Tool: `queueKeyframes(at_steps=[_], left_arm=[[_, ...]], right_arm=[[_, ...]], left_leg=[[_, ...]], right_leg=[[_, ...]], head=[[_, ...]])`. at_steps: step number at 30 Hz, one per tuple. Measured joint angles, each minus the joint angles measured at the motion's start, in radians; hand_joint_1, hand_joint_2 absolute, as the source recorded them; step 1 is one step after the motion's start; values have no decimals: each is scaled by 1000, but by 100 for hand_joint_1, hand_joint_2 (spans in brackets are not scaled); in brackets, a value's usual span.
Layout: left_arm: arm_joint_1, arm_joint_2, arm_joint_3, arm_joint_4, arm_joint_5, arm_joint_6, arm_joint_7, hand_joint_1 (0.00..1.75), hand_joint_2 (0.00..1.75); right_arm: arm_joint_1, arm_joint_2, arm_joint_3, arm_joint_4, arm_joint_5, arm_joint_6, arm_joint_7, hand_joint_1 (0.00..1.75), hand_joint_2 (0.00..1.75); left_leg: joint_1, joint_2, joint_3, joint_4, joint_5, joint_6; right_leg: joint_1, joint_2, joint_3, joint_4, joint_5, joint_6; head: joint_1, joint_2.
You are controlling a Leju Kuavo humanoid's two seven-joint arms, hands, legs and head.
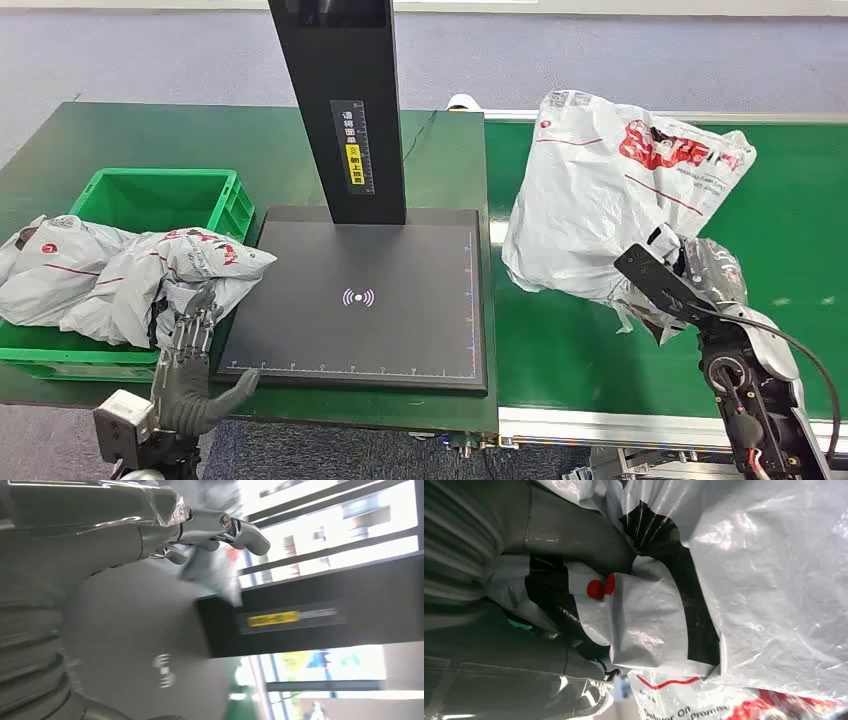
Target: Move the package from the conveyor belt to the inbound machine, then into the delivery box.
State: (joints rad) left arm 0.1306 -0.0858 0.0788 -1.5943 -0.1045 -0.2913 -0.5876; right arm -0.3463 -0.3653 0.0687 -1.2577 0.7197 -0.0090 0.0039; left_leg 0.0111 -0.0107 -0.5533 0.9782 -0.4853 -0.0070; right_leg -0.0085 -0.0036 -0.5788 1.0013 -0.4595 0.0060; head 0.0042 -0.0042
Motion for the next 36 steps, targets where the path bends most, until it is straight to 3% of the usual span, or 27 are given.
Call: queueKeyframes(at_steps=[5, 12, 18, 23, 31, 36], left_arm=[[7, -11, -2, -59, 2, 4, -33, 0, 175], [10, -17, -2, -96, 2, 5, -37, 0, 175], [-15, -17, -19, -92, -5, -10, -35, 0, 175], [-69, -15, -59, -39, -10, -14, -28, 0, 175], [-137, -8, -108, 36, 11, -1, -17, 0, 175], [-150, -4, -118, 55, 20, 5, -12, 0, 175]], right_arm=[[39, 45, 2, -101, 0, -8, -55, 175, 175], [69, 74, 1, -173, -6, -3, -66, 175, 175], [79, 102, 20, -187, -82, 128, -128, 175, 175], [93, 111, 89, -182, -202, 244, -202, 175, 175], [-7, 119, 273, -45, -261, 303, -213, 175, 175], [-46, 126, 332, 12, -307, 344, -219, 175, 175]], left_leg=[[0, 0, 0, 0, 0, 0], [0, 0, 0, 0, 0, 0], [0, 0, 1, 0, 0, 0], [0, 0, 0, 0, 0, 0], [0, 0, 1, 0, 0, 0], [0, 0, 0, 0, 0, 0]], right_leg=[[0, 0, 0, 0, 0, 0], [0, 0, 0, 0, 0, 0], [0, 0, 0, 0, 0, 0], [0, 0, 0, 0, 0, 0], [0, 1, 0, 0, 0, 0], [0, 1, 0, 0, 0, 0]], head=[[0, 0], [0, 0], [0, 0], [0, 0], [0, 0], [0, 0]])
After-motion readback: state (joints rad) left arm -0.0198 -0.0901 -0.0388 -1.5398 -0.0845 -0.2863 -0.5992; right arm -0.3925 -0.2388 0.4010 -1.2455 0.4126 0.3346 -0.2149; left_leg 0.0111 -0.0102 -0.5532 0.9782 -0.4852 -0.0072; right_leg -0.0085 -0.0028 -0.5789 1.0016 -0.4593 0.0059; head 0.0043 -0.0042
